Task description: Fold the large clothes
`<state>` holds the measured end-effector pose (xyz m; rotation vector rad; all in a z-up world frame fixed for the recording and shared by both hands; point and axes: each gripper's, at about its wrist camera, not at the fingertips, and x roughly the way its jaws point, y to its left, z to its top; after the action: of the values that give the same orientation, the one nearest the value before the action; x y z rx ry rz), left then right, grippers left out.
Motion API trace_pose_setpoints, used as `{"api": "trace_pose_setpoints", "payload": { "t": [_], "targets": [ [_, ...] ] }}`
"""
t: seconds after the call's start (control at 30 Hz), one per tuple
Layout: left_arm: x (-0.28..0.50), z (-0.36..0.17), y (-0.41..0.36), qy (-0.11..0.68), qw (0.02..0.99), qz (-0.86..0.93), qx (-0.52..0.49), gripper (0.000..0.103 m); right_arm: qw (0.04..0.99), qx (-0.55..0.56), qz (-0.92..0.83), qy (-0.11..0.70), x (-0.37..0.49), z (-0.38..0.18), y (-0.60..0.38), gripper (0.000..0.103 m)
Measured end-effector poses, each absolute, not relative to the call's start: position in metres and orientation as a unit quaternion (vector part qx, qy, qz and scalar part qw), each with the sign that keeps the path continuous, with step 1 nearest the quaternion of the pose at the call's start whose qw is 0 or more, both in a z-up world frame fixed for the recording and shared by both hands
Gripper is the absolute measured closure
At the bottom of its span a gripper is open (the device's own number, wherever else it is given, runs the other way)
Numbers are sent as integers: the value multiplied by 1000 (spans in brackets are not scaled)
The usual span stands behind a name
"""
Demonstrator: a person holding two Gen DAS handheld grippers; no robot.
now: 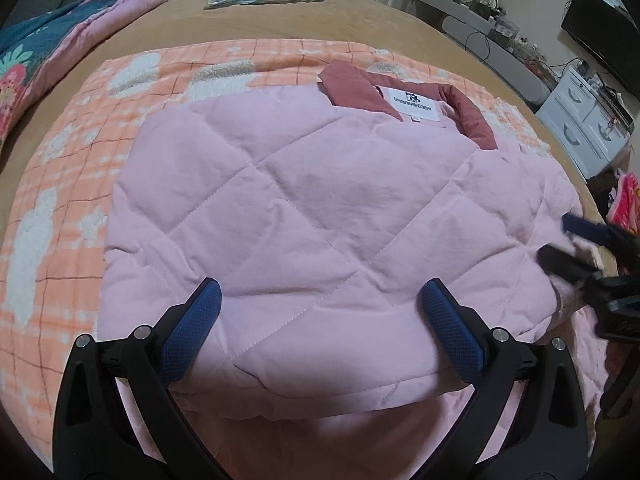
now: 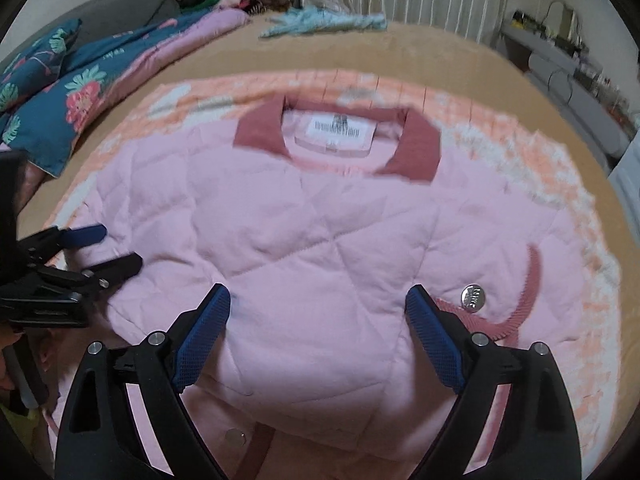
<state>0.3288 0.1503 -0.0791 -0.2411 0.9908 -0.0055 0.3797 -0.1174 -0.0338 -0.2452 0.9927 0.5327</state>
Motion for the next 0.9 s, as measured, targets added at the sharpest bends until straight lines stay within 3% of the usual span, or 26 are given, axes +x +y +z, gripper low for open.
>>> {"api": "trace_pose_setpoints", "payload": {
  "t": [0.33, 0.6, 0.9],
  "targets": [
    [327, -77, 147, 472, 874, 1, -111, 8, 843, -123, 235, 468, 381, -66, -112, 6],
    [300, -50, 157, 452, 877, -5, -163, 8, 847, -125, 224, 465, 383, -71, -110, 6],
    [272, -17, 149, 438, 888, 2, -139, 8, 854, -72, 240, 456, 362, -36, -130, 7]
  ]
}}
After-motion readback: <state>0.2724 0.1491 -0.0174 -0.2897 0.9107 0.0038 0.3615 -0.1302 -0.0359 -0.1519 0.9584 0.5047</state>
